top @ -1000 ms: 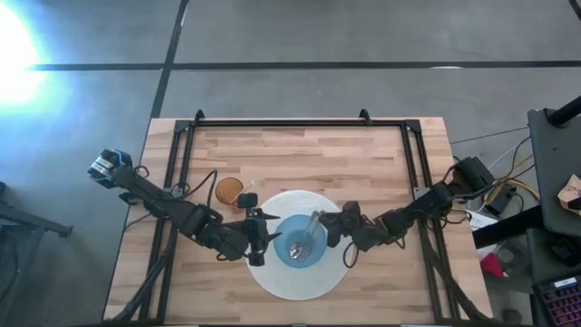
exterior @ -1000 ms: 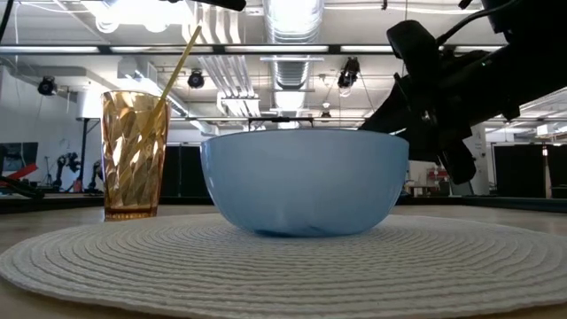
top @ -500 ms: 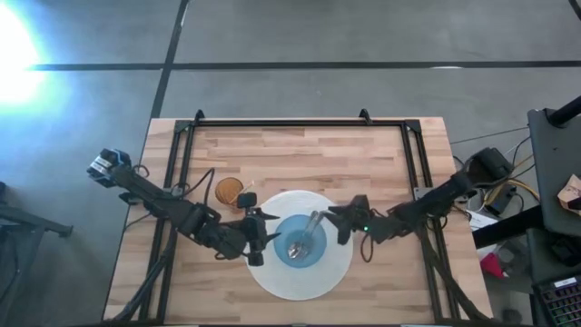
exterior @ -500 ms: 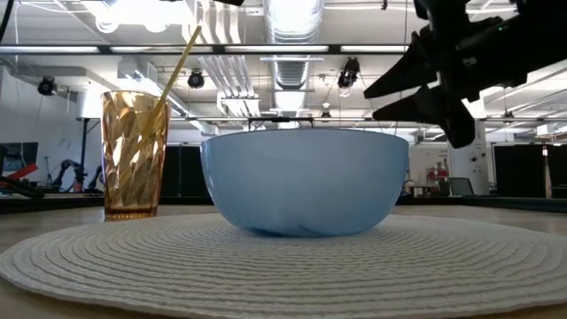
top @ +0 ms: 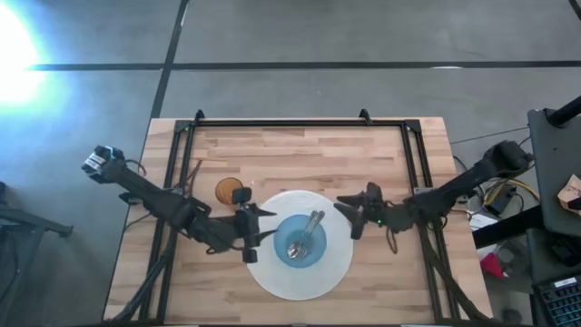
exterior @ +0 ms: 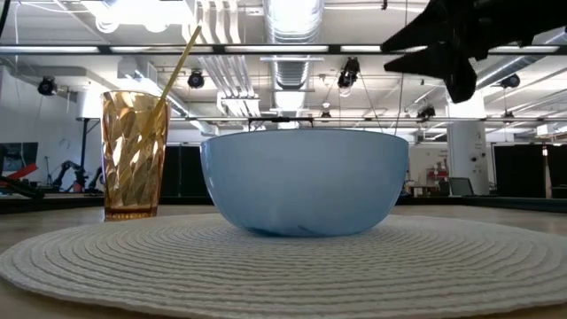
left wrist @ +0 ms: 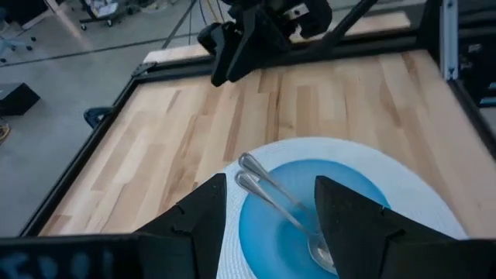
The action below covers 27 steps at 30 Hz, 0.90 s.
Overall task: Pick & Place Utensil
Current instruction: Return to Home Position
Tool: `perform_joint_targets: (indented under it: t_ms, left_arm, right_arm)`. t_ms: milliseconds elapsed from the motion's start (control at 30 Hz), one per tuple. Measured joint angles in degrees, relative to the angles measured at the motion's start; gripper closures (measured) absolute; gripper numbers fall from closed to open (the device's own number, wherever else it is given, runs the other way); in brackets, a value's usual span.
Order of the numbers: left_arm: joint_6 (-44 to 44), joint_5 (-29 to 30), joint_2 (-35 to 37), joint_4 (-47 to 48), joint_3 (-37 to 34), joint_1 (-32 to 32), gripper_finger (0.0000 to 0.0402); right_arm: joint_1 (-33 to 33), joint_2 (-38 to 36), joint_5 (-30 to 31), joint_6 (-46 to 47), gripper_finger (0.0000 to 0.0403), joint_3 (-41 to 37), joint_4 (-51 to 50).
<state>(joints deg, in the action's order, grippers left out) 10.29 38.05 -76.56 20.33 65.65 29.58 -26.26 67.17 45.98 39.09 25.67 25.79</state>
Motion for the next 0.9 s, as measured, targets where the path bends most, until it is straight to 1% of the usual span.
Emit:
perform_joint_targets:
  t_ms: [267,433,600,667,767,900]
  left_arm:
    - [-3.0,-4.5,5.9,0.1,0.0,-0.1,0.0211]
    - [-4.4,-4.6,9.8,1.2,0.0,-0.2,0.0211]
    - [-5.9,-5.0,13.4,2.8,-0.1,-0.4,0.0211]
    - [-6.2,-6.9,14.6,3.2,-0.2,-1.1,0.0212]
    - [-6.6,-12.7,16.3,3.9,-0.3,-4.2,0.0224]
    - [-6.7,-18.7,18.2,4.3,-0.3,-10.5,0.0262]
  right_arm:
    - [0.0,-8.1,-3.4,-11.1,0.0268,0.0,-0.6]
    - [0.0,-13.1,-5.8,-16.6,0.0274,0.0,-1.9]
    - [0.0,-18.2,-6.1,-22.2,0.0283,0.0,-3.6]
    - [0.0,-20.5,-6.3,-24.9,0.0287,0.0,-4.4]
    - [0.1,-24.9,-8.5,-29.8,0.0294,0.4,-7.6]
    - [0.1,-31.6,-9.1,-32.4,0.0307,1.9,-13.3]
